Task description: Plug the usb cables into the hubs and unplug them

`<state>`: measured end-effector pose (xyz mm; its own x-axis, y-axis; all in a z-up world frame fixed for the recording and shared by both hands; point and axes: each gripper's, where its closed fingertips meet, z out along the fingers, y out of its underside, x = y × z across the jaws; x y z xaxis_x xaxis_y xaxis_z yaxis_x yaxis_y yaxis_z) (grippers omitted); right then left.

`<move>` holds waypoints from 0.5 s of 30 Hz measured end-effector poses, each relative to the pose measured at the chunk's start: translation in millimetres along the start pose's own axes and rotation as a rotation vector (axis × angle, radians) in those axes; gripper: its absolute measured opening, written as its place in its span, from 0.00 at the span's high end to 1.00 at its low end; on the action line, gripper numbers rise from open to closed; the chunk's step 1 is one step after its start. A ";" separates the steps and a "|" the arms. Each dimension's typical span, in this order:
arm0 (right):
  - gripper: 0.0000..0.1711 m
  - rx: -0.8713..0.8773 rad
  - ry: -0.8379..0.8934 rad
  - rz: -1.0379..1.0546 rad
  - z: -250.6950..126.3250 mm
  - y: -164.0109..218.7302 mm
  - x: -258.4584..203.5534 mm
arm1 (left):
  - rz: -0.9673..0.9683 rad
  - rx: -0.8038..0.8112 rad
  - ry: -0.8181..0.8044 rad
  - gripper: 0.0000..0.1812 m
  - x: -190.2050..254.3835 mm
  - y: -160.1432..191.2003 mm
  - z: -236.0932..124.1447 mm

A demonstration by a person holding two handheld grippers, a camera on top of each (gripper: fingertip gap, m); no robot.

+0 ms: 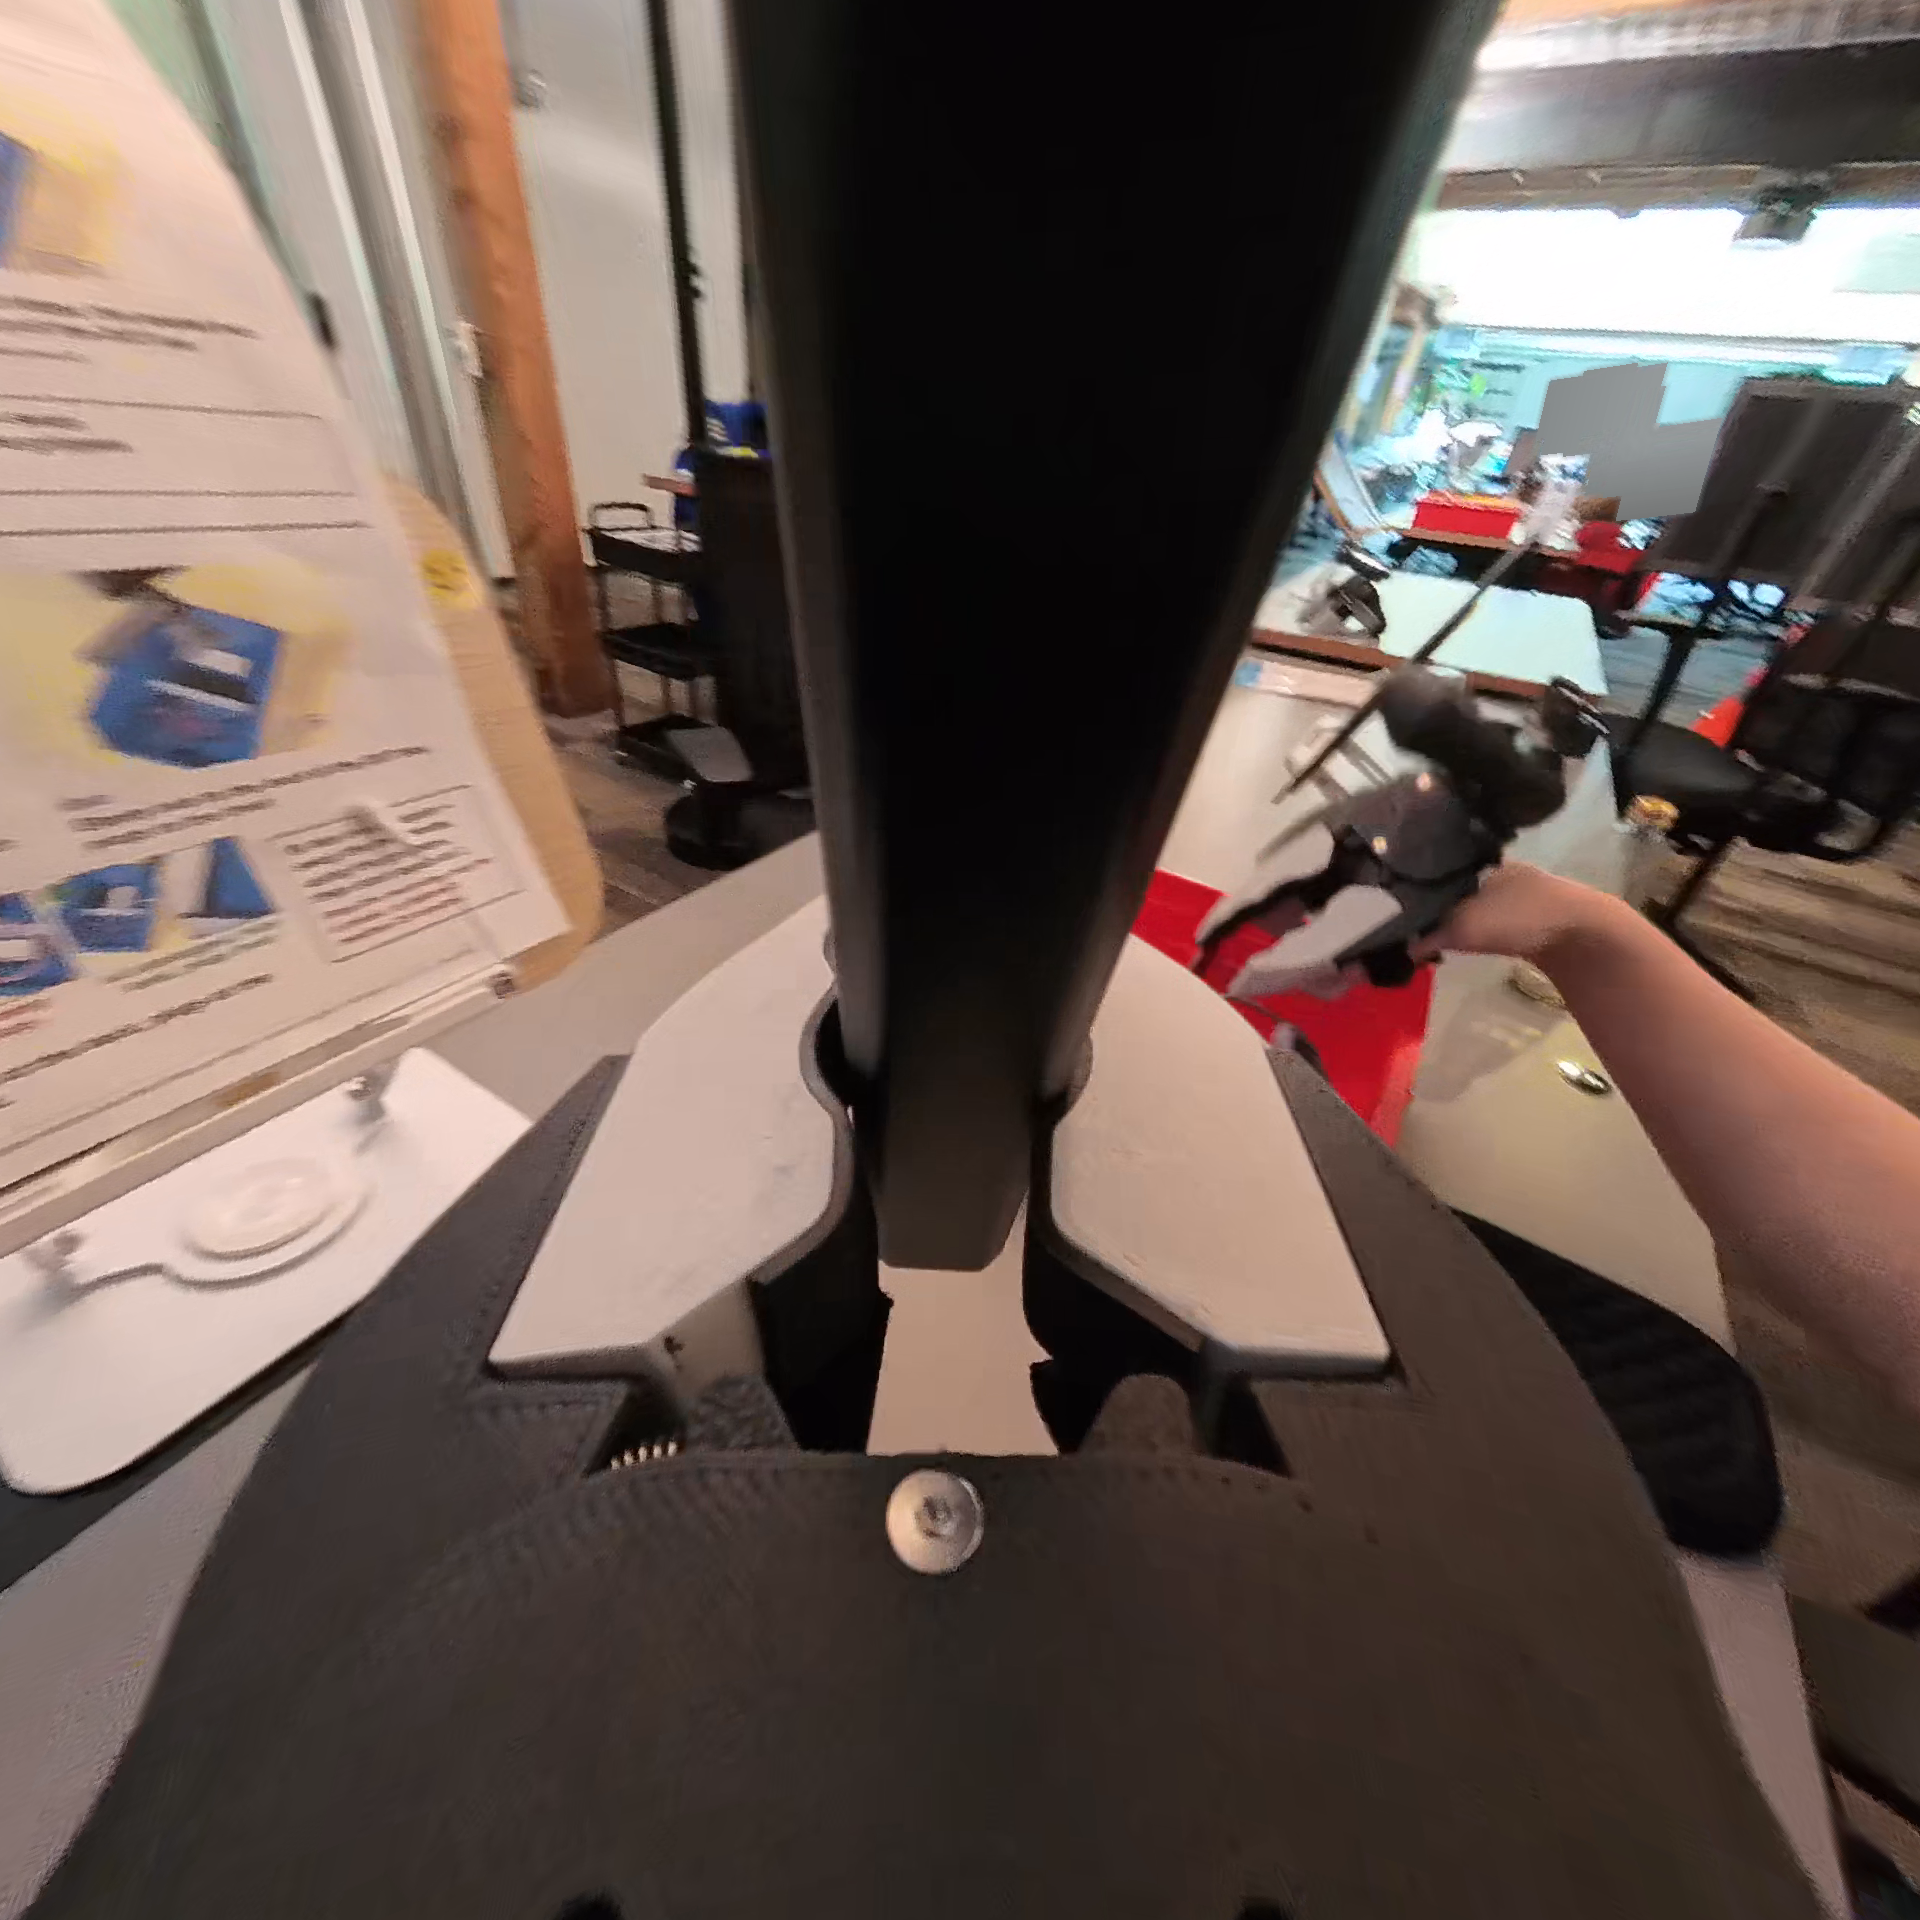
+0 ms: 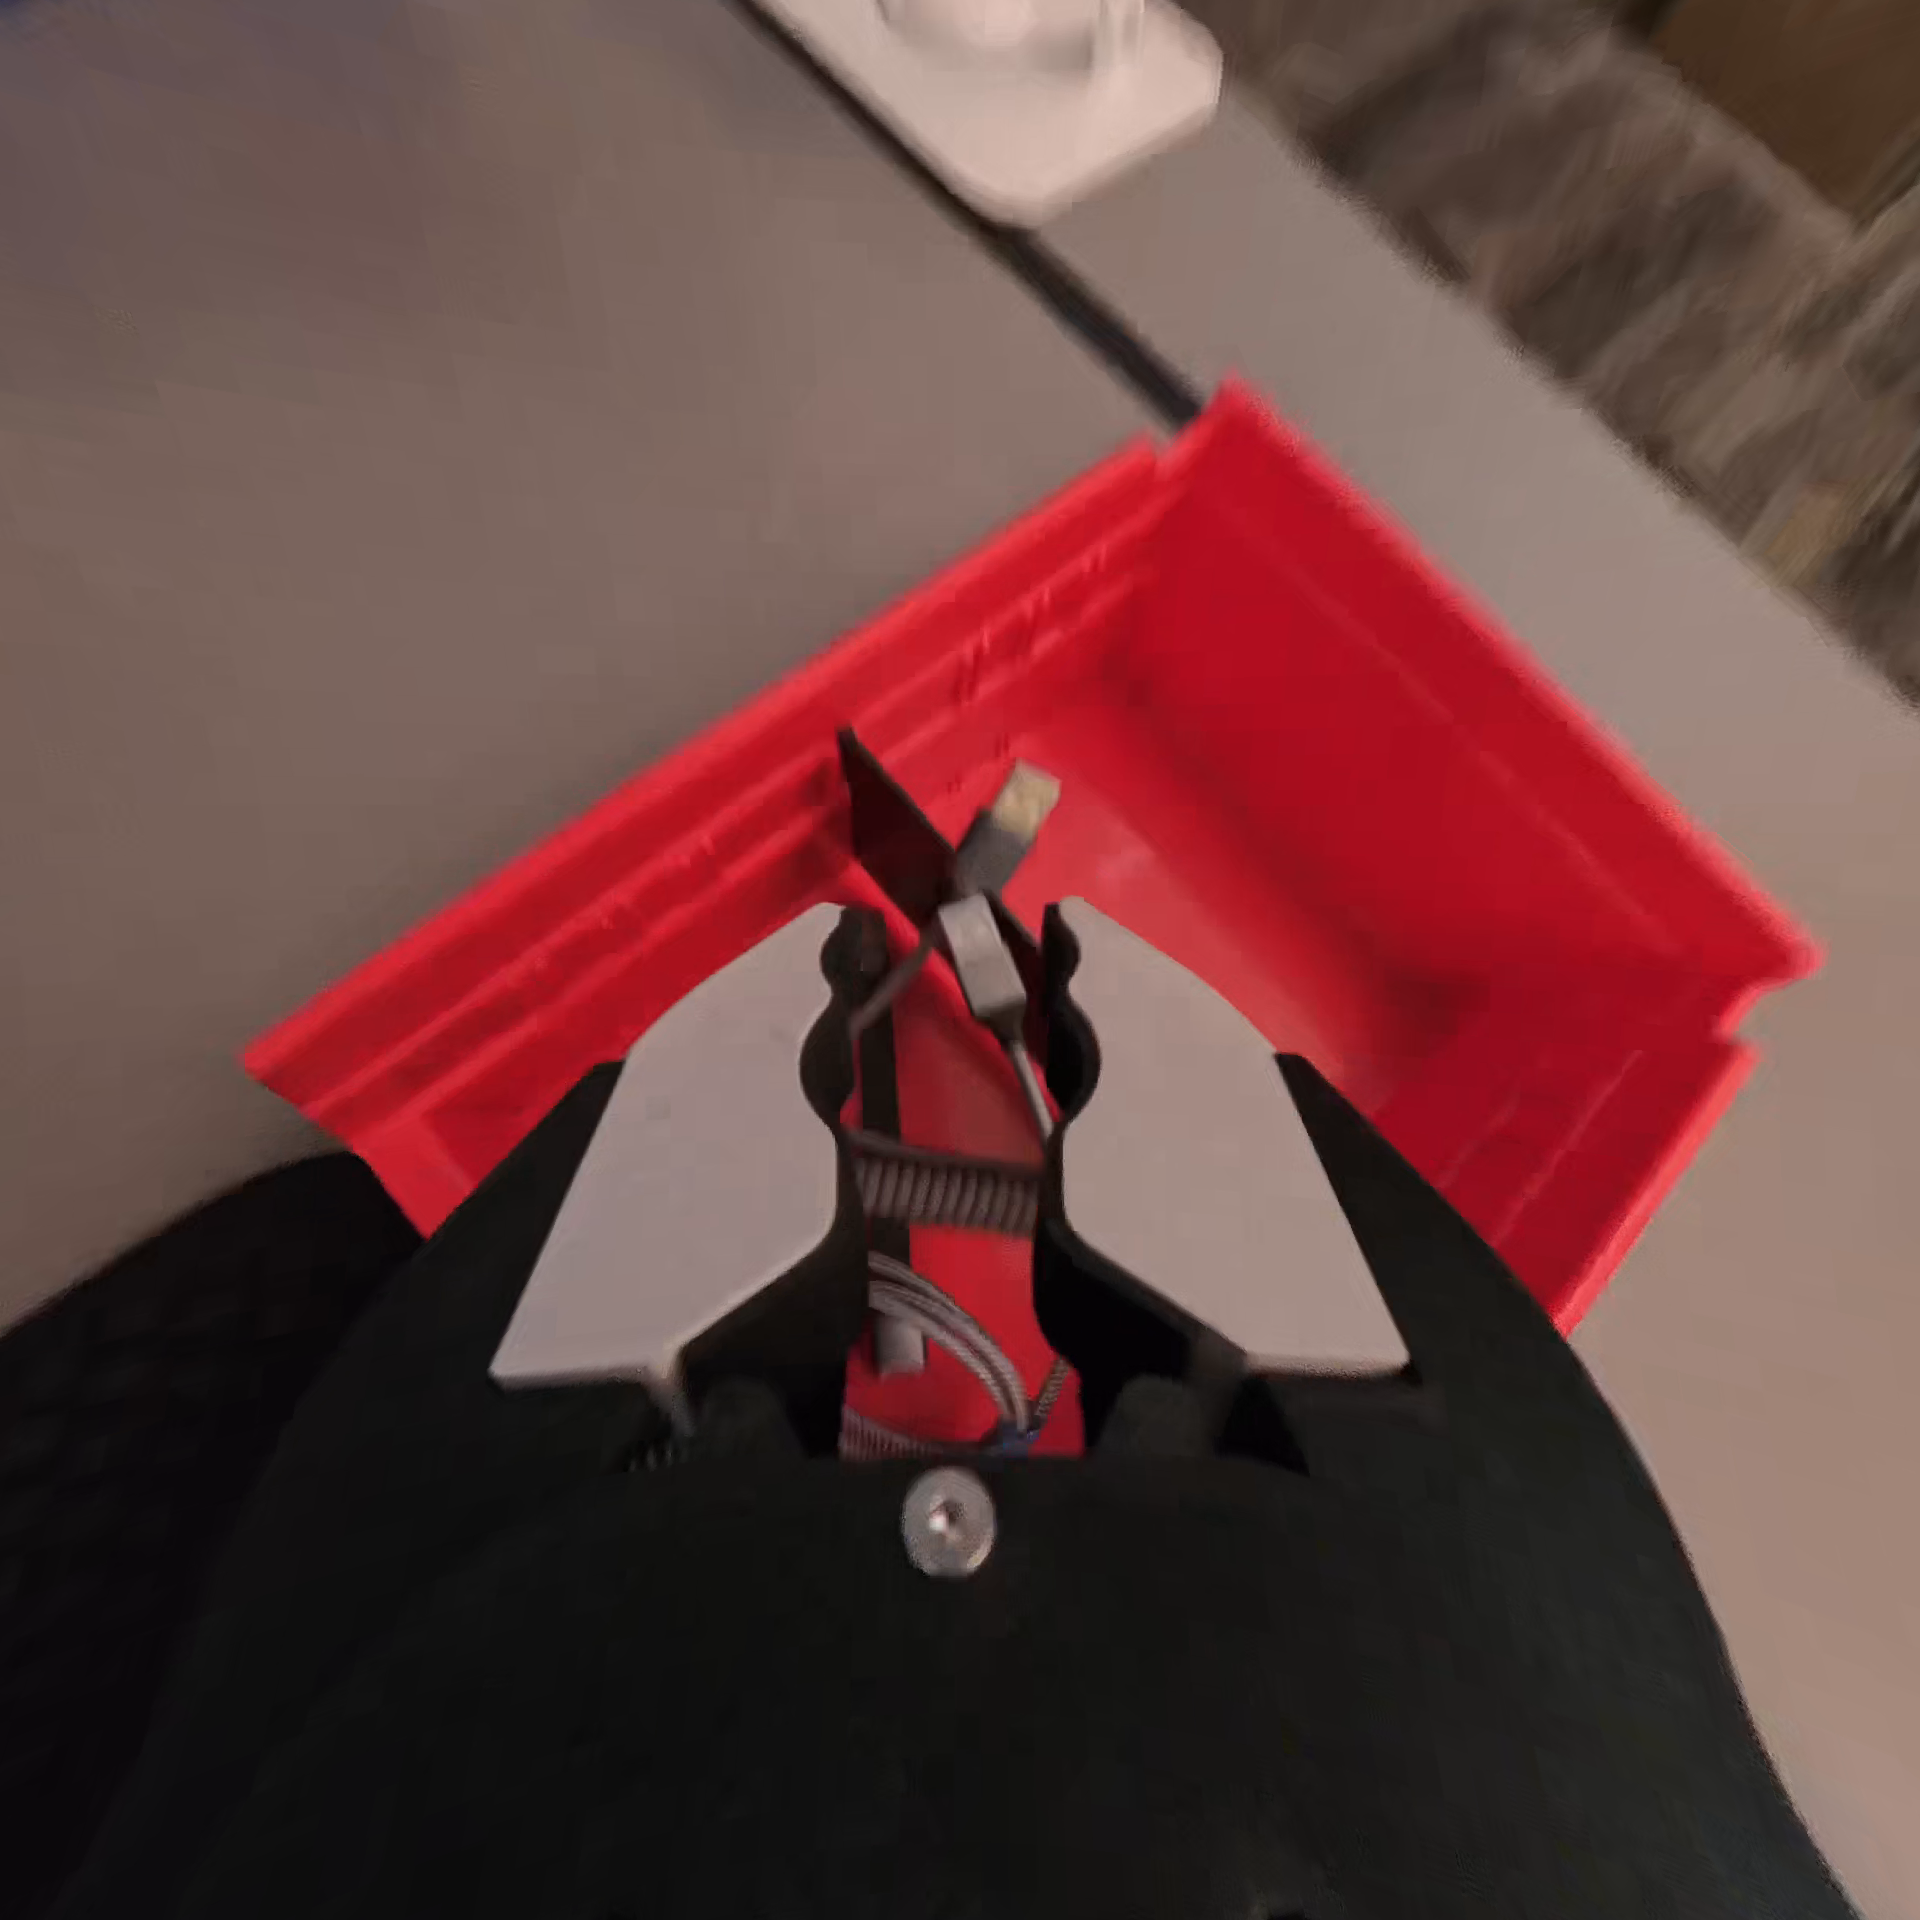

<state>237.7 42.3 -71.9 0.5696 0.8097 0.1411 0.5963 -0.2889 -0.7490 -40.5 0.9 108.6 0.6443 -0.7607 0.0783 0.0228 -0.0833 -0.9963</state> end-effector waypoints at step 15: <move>0.62 0.769 -0.469 -0.034 -29.1 -245.9 -149.2 | -0.005 -0.270 0.362 0.83 81.5 57.5 50.9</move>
<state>22.5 -22.4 110.1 0.1689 0.9855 0.0189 -0.0304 0.0244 -0.9992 52.3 -33.2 55.9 0.3349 -0.9320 0.1386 -0.2056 -0.2158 -0.9545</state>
